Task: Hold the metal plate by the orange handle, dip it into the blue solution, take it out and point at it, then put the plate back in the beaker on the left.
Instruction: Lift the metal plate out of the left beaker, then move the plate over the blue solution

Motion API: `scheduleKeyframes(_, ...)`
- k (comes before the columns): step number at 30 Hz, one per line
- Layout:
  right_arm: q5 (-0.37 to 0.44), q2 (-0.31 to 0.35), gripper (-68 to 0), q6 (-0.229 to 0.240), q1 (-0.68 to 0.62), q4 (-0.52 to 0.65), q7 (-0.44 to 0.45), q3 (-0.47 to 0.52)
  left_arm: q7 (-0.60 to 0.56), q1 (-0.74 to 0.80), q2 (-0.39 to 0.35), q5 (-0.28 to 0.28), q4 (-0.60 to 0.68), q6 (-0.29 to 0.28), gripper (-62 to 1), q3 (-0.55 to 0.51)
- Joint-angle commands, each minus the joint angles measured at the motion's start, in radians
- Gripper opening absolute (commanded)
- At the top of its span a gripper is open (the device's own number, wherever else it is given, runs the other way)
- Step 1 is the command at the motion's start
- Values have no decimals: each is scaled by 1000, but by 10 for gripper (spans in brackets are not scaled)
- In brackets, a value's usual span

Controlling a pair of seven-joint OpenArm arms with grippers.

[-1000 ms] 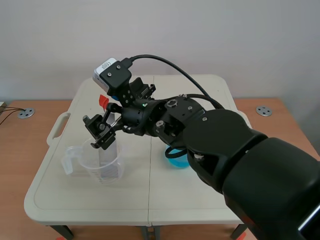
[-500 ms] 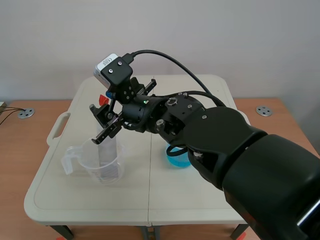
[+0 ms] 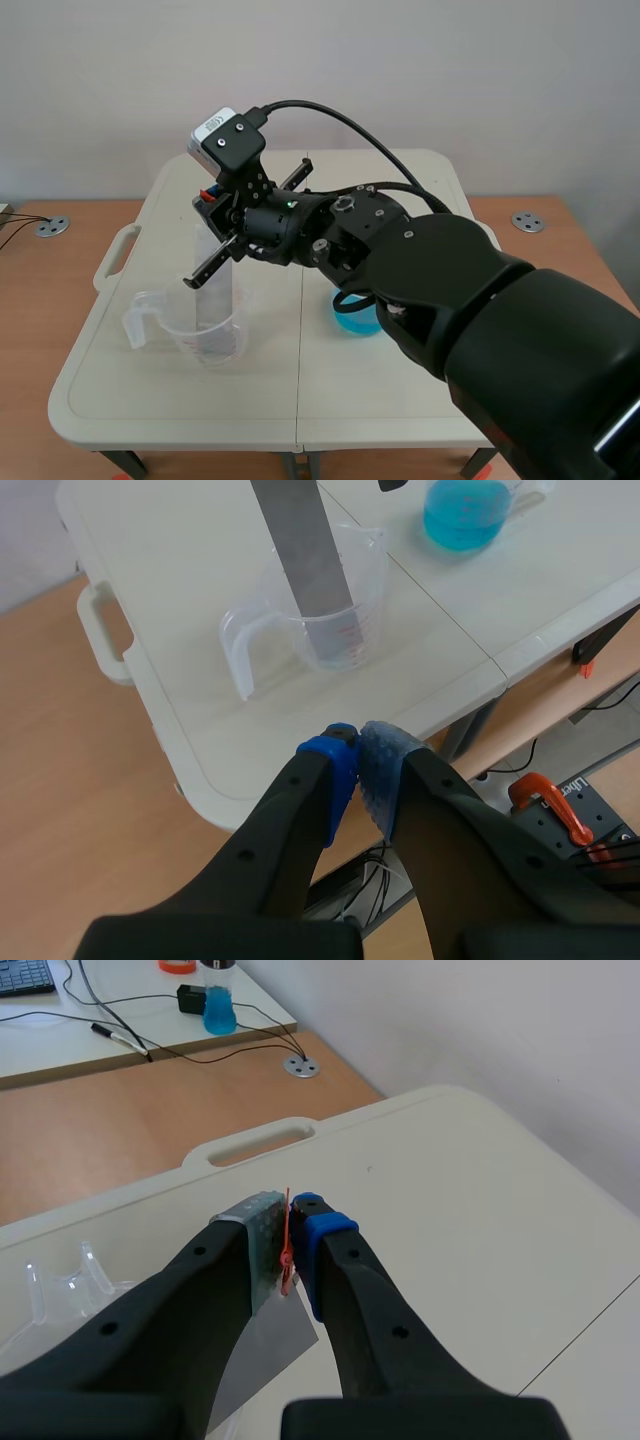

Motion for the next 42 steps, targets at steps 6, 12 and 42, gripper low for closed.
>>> scheduleKeyframes(6,2,-5,-665,80,29,19,77,0,-14,-3,2,-6,8,-2,-560,5)
scheduleKeyframes(12,1,-3,-665,174,28,21,90,0,-14,-3,2,-6,8,-2,-560,5)
scheduleKeyframes(42,0,183,-664,317,-89,481,43,2,-14,-3,2,-6,8,-2,-560,5)
